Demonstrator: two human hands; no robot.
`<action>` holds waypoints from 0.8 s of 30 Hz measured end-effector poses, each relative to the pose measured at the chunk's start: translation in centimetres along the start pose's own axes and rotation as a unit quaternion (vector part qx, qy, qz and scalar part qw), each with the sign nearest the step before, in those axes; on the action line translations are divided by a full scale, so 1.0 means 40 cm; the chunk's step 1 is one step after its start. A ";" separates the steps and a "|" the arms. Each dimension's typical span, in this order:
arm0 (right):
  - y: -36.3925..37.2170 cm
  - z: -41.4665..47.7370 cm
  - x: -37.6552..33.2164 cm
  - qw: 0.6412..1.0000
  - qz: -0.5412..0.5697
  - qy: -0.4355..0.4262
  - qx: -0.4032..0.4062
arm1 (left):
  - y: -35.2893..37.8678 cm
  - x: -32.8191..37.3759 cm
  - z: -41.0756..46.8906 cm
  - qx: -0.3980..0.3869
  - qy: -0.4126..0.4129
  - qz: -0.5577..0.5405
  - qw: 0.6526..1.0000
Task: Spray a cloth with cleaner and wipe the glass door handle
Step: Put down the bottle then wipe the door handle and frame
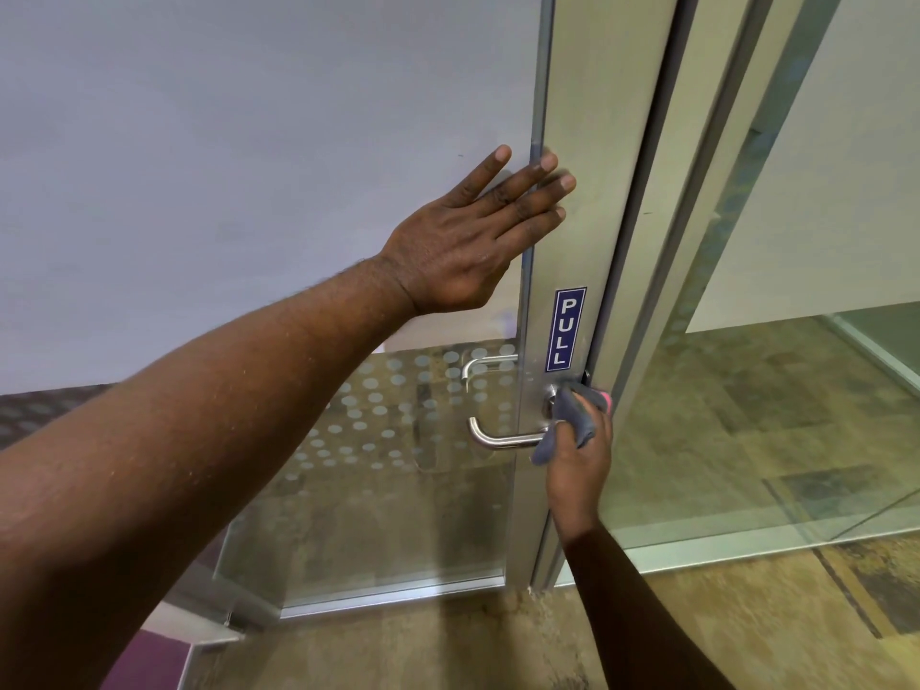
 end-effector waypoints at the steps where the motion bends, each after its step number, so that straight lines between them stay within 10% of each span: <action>1: 0.002 0.000 0.008 0.999 0.038 0.028 0.013 | 0.001 -0.001 0.000 0.000 0.000 0.002 1.000; 12: 0.045 -0.064 0.116 0.868 0.283 0.373 0.165 | -0.002 0.001 0.002 0.004 0.002 -0.002 1.000; 19: 0.050 -0.060 0.097 0.851 0.344 0.389 0.077 | -0.003 0.000 -0.002 0.001 0.002 0.002 1.000; 24: 0.027 -0.072 0.104 0.775 0.410 0.479 0.046 | -0.008 0.000 -0.001 0.002 -0.001 0.000 1.000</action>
Point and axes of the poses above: each hand's wrist, its own z-axis towards the middle knuckle, its own y-axis out of the palm, x = y × z, the point moved 5 cm from there along z, towards the middle knuckle, and after that the axes turned 12 degrees about x, right-handed, at the moved point
